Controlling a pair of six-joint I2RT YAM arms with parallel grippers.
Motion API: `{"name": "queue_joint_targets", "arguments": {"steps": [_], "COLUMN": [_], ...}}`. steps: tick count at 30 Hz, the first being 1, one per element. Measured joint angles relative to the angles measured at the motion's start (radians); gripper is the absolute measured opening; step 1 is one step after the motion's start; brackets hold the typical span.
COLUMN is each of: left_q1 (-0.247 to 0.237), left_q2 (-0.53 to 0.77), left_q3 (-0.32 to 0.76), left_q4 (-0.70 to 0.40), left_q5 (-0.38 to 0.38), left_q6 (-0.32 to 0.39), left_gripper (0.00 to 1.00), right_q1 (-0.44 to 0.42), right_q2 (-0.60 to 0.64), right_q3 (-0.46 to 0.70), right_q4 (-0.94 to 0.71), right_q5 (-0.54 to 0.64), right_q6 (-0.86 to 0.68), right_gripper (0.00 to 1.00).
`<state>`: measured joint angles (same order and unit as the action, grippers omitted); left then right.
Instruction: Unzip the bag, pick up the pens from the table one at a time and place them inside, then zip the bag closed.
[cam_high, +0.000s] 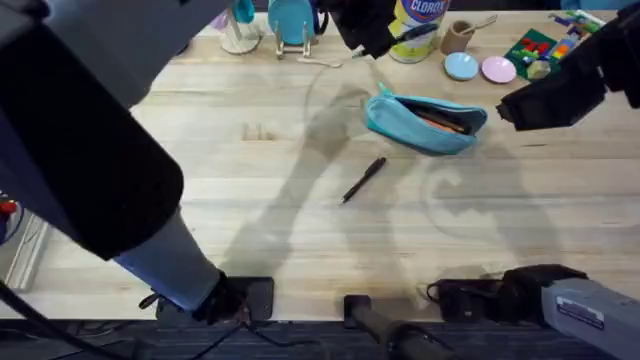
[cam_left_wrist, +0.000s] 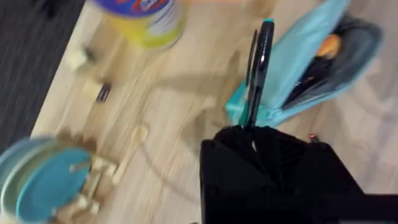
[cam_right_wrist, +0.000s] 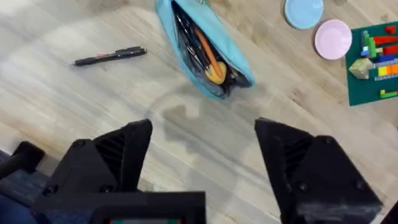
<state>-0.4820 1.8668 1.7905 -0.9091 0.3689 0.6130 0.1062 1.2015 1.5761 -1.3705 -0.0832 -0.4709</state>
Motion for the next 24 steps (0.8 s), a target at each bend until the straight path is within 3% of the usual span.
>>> {"name": "queue_joint_targets", "arguments": {"steps": [12,18,24], "left_q1": [0.001,0.001,-0.003], "left_q2": [0.0,0.0,0.023], "left_q3": [0.0,0.0,0.002], "left_q4": [0.0,0.0,0.004], "left_q5": [0.265,0.357,0.407], "left_q6": [0.164,0.274,0.326], "left_gripper": [0.041,0.041,0.041], "right_q1": [0.0,0.0,0.0], "right_q2": [0.0,0.0,0.0], "right_q3": [0.0,0.0,0.0], "right_q4": [0.002,0.003,0.002], "right_q5": [0.002,0.002,0.002], "right_q6": [0.0,0.0,0.0], "right_gripper": [0.998,0.997,0.997]}}
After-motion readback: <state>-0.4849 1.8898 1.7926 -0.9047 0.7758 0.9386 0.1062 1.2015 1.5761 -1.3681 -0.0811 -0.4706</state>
